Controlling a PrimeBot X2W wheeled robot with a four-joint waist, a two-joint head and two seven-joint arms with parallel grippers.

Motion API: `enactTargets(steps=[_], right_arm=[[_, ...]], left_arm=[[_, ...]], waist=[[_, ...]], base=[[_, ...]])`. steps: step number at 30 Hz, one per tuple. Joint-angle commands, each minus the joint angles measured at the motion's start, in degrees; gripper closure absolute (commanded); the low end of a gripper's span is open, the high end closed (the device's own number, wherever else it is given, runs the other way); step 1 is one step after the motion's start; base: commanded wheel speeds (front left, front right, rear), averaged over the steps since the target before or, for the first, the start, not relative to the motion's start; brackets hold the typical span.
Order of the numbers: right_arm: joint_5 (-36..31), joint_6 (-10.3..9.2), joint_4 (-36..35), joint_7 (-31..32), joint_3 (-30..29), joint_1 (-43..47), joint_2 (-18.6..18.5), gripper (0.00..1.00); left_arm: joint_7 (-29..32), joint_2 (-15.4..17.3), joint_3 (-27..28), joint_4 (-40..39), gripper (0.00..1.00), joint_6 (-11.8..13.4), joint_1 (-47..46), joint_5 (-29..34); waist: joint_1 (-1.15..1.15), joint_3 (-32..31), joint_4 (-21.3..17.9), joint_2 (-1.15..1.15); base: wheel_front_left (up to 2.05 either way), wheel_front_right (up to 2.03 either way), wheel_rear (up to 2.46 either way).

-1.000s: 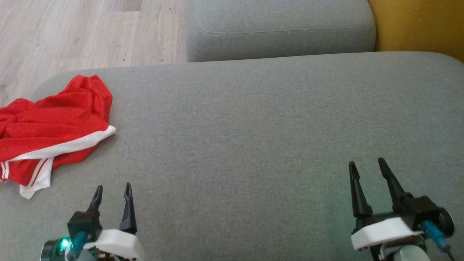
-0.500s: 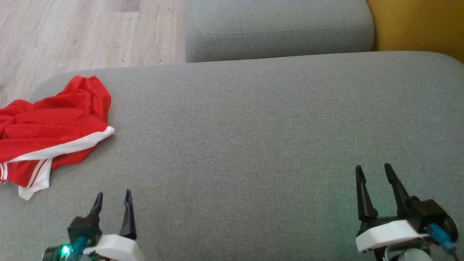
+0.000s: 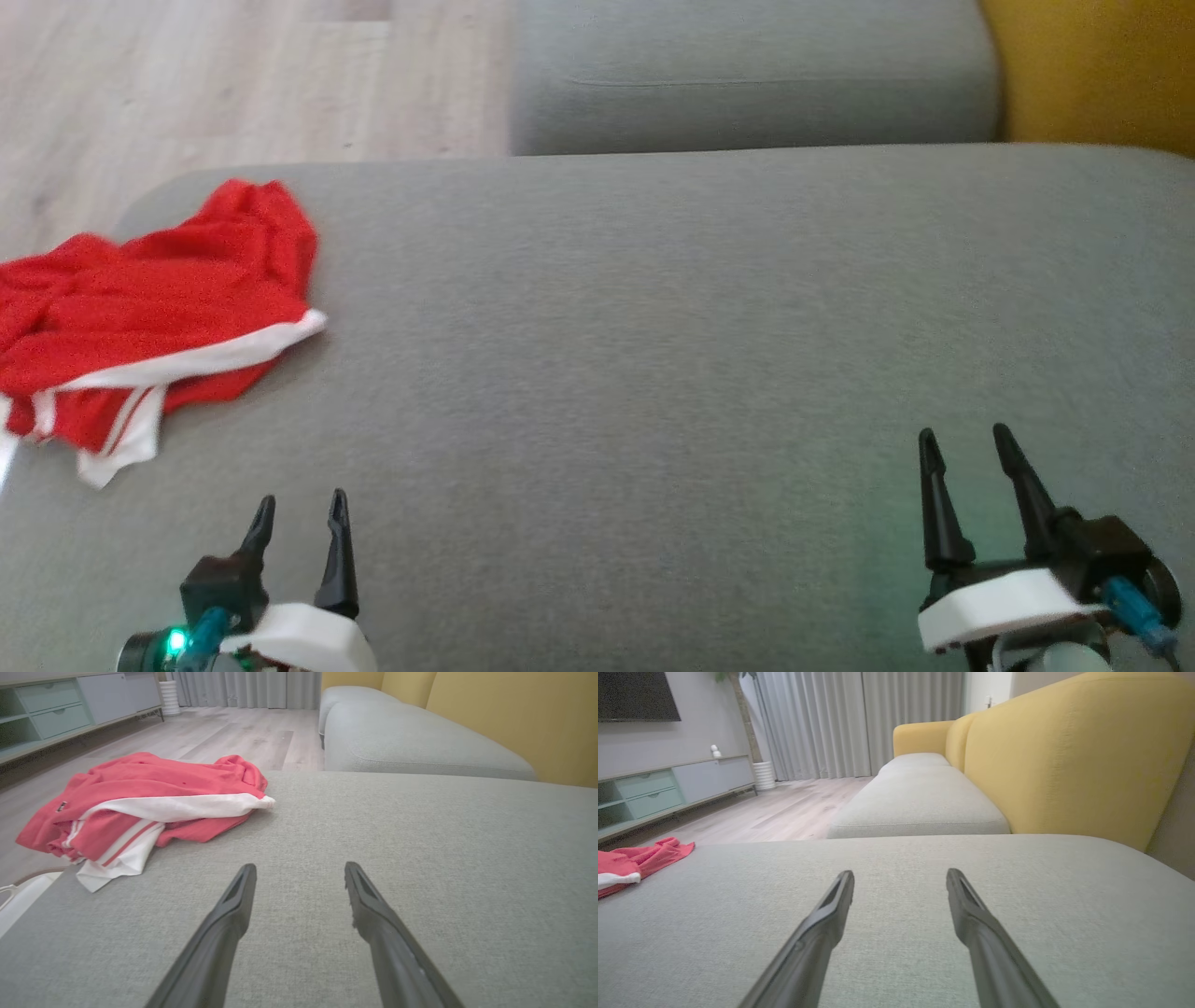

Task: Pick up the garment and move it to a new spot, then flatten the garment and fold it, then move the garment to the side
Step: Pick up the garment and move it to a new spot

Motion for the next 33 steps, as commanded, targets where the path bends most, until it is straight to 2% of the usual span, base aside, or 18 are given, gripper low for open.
enactTargets(steps=[1,8,13,17,21,28,33], right_arm=[[-0.19,0.44,-1.64,-0.62,1.5,-0.52,-0.29,0.0],[0.06,0.44,-1.48,-0.62,4.11,-0.73,-0.29,0.0],[0.06,0.44,-1.03,-0.62,7.01,-2.71,-0.29,0.0],[0.0,0.44,-0.86,-0.62,9.24,-3.95,-0.29,0.0],[-0.35,0.44,-1.54,-0.62,10.72,-5.44,-0.94,0.0],[-1.3,0.44,-4.8,-0.62,11.39,-9.95,-4.64,0.0],[-2.07,0.44,-7.61,-0.62,11.56,-13.02,-8.81,0.0]], left_arm=[[-0.71,0.29,1.39,-1.48,0.0,-0.2,-3.33,0.2],[-0.71,0.08,0.96,-1.31,0.0,0.08,-2.28,-0.24],[-0.71,-0.07,0.79,-1.46,0.0,0.35,-1.33,-1.18],[-0.71,-0.17,1.2,-2.33,0.0,0.68,-2.03,-2.74],[-0.56,0.01,2.17,-3.1,0.0,0.26,-6.16,-4.51],[6.65,2.65,5.01,-3.95,0.0,0.06,-20.82,-7.72],[12.36,4.66,6.79,2.31,0.0,1.27,-36.08,-9.41]], waist=[[0.0,-0.09,2.73,0.0],[0.0,-0.11,11.8,0.0],[0.0,0.18,15.17,0.0],[0.0,0.95,15.56,0.0],[0.0,4.5,14.79,0.0],[0.0,16.03,14.04,0.0],[0.0,25.14,14.59,0.0]], base=[[0.0,0.0,0.0],[0.0,0.0,0.0],[0.0,0.0,0.0],[0.0,0.0,0.0],[0.0,0.0,0.0],[0.0,0.0,0.0],[0.0,0.0,0.0]])
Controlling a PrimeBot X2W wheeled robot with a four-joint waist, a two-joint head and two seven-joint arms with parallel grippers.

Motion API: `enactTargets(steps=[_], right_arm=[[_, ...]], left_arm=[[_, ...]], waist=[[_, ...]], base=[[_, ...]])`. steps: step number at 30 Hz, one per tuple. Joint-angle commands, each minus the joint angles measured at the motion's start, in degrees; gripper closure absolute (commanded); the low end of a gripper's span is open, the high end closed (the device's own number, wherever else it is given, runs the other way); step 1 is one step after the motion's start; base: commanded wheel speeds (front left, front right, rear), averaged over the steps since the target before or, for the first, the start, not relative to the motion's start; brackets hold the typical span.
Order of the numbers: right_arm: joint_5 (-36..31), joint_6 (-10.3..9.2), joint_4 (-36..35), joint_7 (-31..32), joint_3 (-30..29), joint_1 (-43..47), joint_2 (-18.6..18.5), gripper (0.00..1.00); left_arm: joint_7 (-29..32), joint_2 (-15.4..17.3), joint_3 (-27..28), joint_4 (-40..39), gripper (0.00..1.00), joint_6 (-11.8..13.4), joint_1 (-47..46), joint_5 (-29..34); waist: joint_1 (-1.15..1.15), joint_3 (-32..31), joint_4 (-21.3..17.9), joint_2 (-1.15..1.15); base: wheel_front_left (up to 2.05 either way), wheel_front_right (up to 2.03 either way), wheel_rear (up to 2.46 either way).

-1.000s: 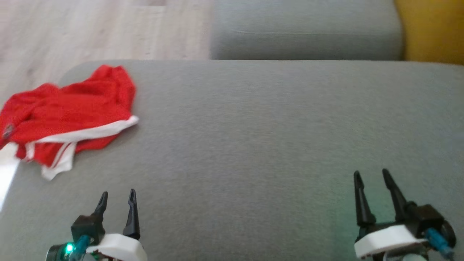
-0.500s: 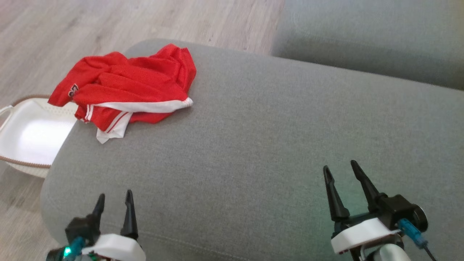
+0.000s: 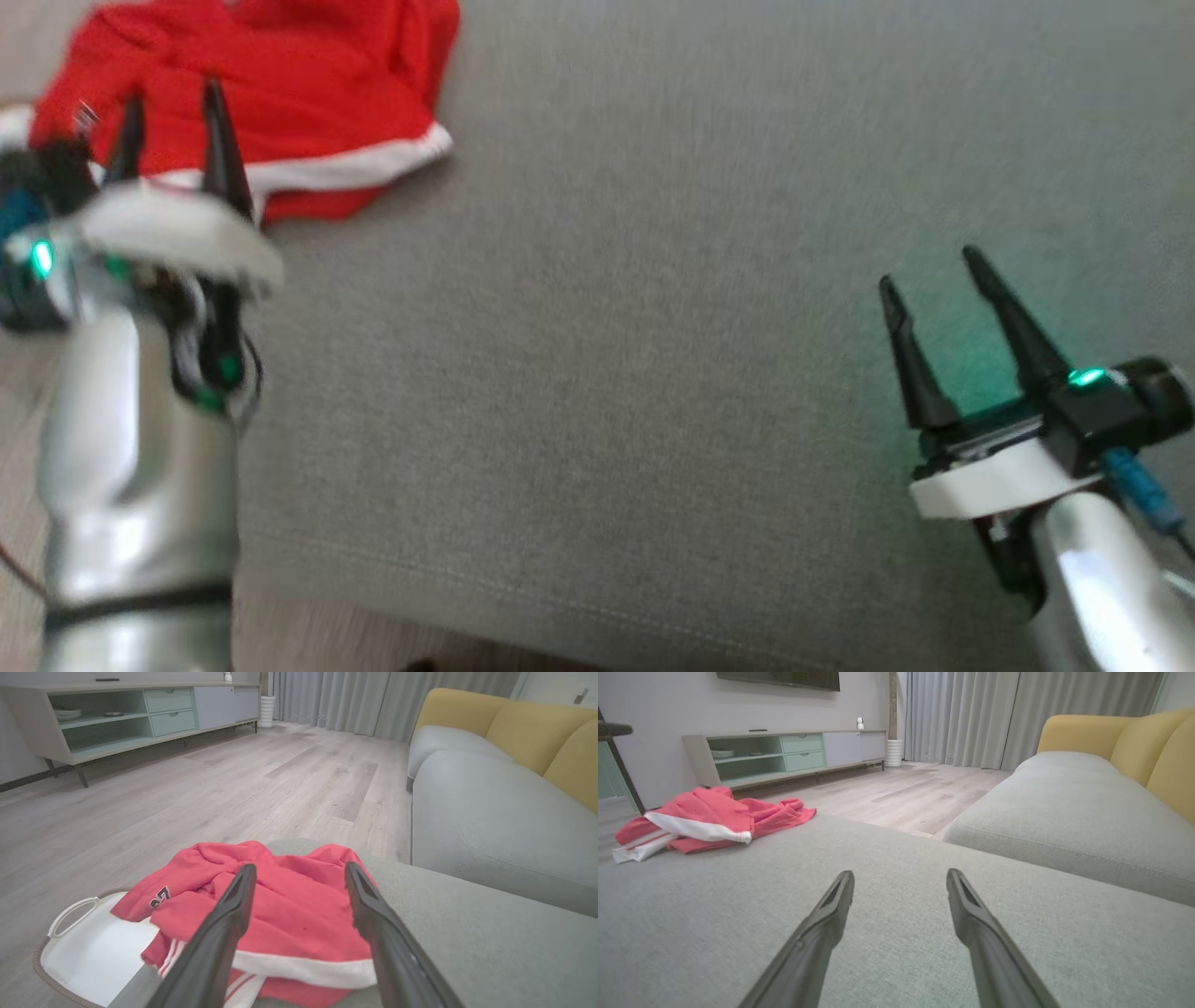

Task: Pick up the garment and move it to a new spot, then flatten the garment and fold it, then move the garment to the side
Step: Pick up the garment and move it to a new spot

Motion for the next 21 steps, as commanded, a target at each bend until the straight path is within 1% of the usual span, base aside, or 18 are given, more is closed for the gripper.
enactTargets(steps=[1,4,9,11,15,16,17,18,21], right_arm=[[-0.44,0.44,-2.29,-0.61,1.4,-0.83,-1.45,0.0],[-0.64,0.44,-3.73,-0.61,1.49,-1.33,-3.29,0.0],[-0.53,0.44,-6.12,-0.59,1.65,-0.83,-4.98,0.0],[-0.48,0.44,-7.05,-0.38,1.58,-0.6,-5.19,0.0],[-0.31,0.44,-7.86,-0.01,1.73,0.05,-5.09,0.0],[-0.21,0.44,-7.86,0.03,1.67,0.2,-4.9,0.0],[-0.08,0.44,-7.79,0.03,1.58,0.36,-4.69,0.0],[0.02,0.44,-7.63,0.02,1.51,0.52,-4.49,0.0],[0.39,0.44,-6.84,-0.13,1.01,1.1,-3.55,0.0]], left_arm=[[0.53,2.75,2.59,1.06,0.0,0.83,-3.9,-0.22],[2.03,3.94,3.42,9.04,0.0,1.66,-10.84,-0.8],[4.79,6.59,2.91,23.17,0.0,2.96,-18.68,0.27],[4.23,6.81,3.01,26.96,0.0,3.37,-21.06,0.16],[2.84,7.41,1.55,32.85,0.0,2.69,-23.89,1.13],[3.0,7.49,1.26,34.43,0.12,2.58,-24.24,1.26],[3.25,7.58,0.88,35.91,0.74,2.21,-24.51,1.4],[3.09,7.68,0.74,37.05,1.0,1.86,-24.75,1.35],[1.32,8.36,0.34,38.78,1.0,0.55,-25.37,1.29]], waist=[[-0.02,8.49,0.2,0.0],[-0.02,11.19,-0.09,0.0],[-0.02,12.95,-1.28,0.0],[-0.02,13.22,-1.85,0.0],[-0.02,12.67,-2.85,0.0],[-0.02,12.35,-3.08,0.0],[-0.02,11.97,-3.26,0.0],[-0.02,11.47,-3.43,0.0],[-0.02,9.45,-3.73,0.0]], base=[[0.0,0.0,0.0],[0.0,0.0,0.0],[0.0,0.0,0.0],[0.0,0.0,0.0],[0.0,0.0,0.0],[0.0,0.0,0.0],[0.0,0.0,0.0],[0.0,0.0,0.0],[0.0,0.0,0.0]])
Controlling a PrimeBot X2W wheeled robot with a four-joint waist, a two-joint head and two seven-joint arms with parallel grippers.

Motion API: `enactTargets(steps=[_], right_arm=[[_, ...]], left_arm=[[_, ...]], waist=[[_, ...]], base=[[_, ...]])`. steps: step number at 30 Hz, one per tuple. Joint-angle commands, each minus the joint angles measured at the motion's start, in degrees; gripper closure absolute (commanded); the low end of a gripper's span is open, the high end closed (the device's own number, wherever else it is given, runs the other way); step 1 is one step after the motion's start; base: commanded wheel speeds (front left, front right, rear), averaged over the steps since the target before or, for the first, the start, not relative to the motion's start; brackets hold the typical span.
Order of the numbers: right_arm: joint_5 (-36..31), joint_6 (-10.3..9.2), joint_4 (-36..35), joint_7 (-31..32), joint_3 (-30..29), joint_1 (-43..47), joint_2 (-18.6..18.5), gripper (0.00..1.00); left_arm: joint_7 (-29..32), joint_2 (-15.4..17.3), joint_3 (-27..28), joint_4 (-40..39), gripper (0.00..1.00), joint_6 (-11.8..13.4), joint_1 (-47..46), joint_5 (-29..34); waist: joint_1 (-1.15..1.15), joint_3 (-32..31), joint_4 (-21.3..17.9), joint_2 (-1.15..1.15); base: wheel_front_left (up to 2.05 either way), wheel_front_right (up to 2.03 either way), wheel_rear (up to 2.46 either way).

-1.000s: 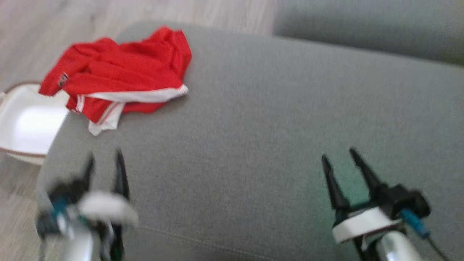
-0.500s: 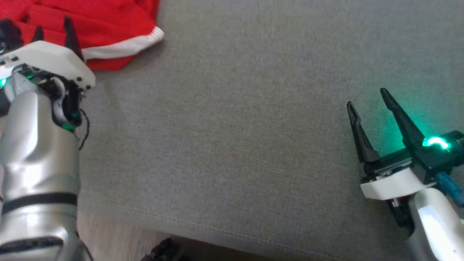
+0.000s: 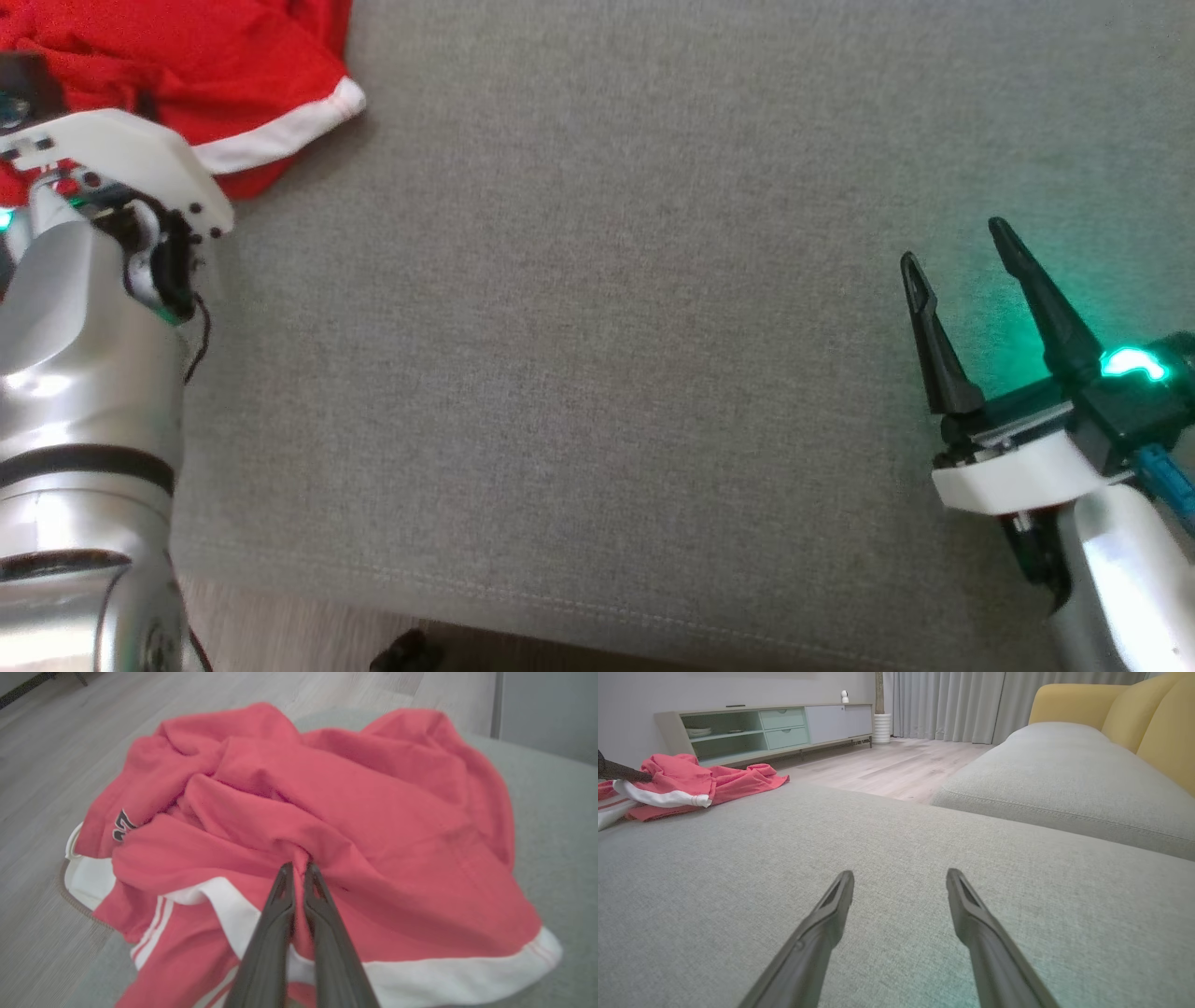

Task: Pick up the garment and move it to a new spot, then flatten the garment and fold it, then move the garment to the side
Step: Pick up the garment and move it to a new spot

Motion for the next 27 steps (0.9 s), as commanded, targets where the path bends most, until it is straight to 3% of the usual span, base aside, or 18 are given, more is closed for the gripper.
enactTargets(steps=[1,8,14,20,27], right_arm=[[0.62,0.44,-1.0,-0.3,0.73,1.83,0.85,0.0],[1.66,0.44,1.92,-0.66,-0.25,4.53,4.1,0.0],[2.53,0.44,2.37,-0.69,-0.09,7.59,6.78,0.0],[3.07,0.44,2.09,-0.7,-0.18,9.63,8.67,0.0],[3.26,0.44,1.53,-0.7,0.17,10.49,10.19,0.0]], left_arm=[[-1.91,4.09,1.06,-1.36,1.0,-0.45,-1.4,0.01],[-7.62,5.38,-0.95,-3.45,1.0,-2.7,-1.71,1.17],[-7.24,5.96,-3.3,-10.52,1.0,-5.55,-2.59,1.95],[-0.5,4.59,-5.08,-24.91,1.0,-8.99,-0.56,-0.86],[14.12,3.35,-7.94,-52.48,1.0,-10.41,8.98,-8.17]], waist=[[0.0,-2.2,-0.29,0.0],[0.0,-9.57,0.08,0.0],[0.0,-16.02,-0.28,0.0],[0.0,-20.54,-2.5,0.0],[0.0,-21.37,-7.0,0.0]], base=[[0.0,0.0,0.0],[0.0,0.0,0.0],[0.0,0.0,0.0],[0.0,0.0,0.0],[0.0,0.0,0.0]])
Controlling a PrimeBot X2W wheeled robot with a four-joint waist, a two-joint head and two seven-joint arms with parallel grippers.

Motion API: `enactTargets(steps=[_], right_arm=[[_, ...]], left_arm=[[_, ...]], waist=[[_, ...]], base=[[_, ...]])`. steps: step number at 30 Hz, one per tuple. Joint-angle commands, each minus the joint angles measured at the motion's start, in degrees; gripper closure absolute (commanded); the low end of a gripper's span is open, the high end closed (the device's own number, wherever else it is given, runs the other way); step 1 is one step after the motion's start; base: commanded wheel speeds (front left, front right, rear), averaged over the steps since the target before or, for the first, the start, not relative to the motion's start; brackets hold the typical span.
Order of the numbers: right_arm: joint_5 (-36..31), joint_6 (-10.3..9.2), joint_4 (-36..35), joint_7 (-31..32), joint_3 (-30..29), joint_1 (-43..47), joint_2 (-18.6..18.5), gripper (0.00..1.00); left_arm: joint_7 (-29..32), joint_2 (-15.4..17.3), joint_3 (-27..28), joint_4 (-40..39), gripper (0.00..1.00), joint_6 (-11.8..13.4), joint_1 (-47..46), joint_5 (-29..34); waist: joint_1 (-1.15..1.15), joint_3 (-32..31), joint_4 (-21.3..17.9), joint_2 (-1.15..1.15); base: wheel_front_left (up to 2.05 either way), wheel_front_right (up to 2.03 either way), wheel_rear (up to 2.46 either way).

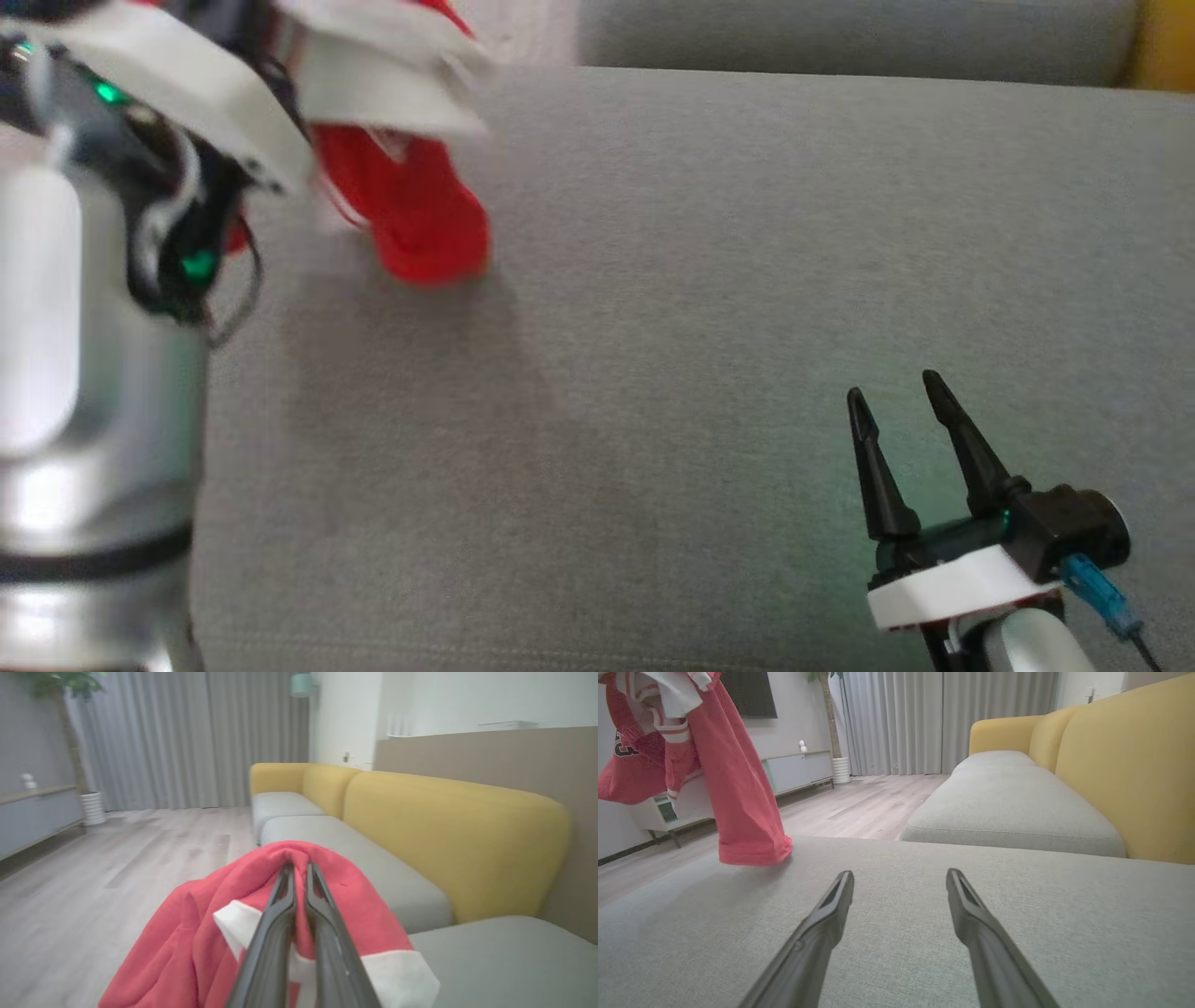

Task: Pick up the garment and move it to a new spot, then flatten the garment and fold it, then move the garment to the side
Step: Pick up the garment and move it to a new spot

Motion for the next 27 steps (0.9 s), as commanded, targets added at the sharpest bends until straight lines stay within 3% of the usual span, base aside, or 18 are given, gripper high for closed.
enactTargets(steps=[1,7,14,21,27], right_arm=[[0.5,0.44,-2.04,-0.62,1.3,-1.15,0.07,0.0],[0.71,0.44,-1.79,-0.62,2.13,-2.0,0.71,0.0],[1.23,0.44,-2.04,-0.62,2.58,-3.75,1.28,0.0],[2.01,0.44,-2.16,-0.62,2.21,-4.12,1.55,0.0],[3.63,0.44,-2.35,-0.62,2.77,-4.78,1.59,0.0]], left_arm=[[1.09,1.84,1.44,-4.05,1.0,-0.12,-1.51,-0.84],[10.43,-0.42,-1.27,-21.1,1.0,0.17,4.69,-7.21],[15.63,-2.58,-4.34,-28.71,1.0,1.29,5.88,-10.37],[15.02,-4.43,-7.75,-20.13,1.0,2.13,8.36,-9.64],[3.54,-5.62,-11.43,-1.3,1.0,2.85,13.26,-3.14]], waist=[[0.01,0.01,-1.93,0.0],[0.01,0.71,-7.24,0.0],[0.01,1.86,-14.27,0.0],[0.01,3.34,-19.27,0.0],[0.01,4.38,-21.28,0.0]], base=[[0.0,0.0,0.0],[0.0,0.0,0.0],[0.0,0.0,0.0],[0.0,0.0,0.0],[0.0,0.0,0.0]])
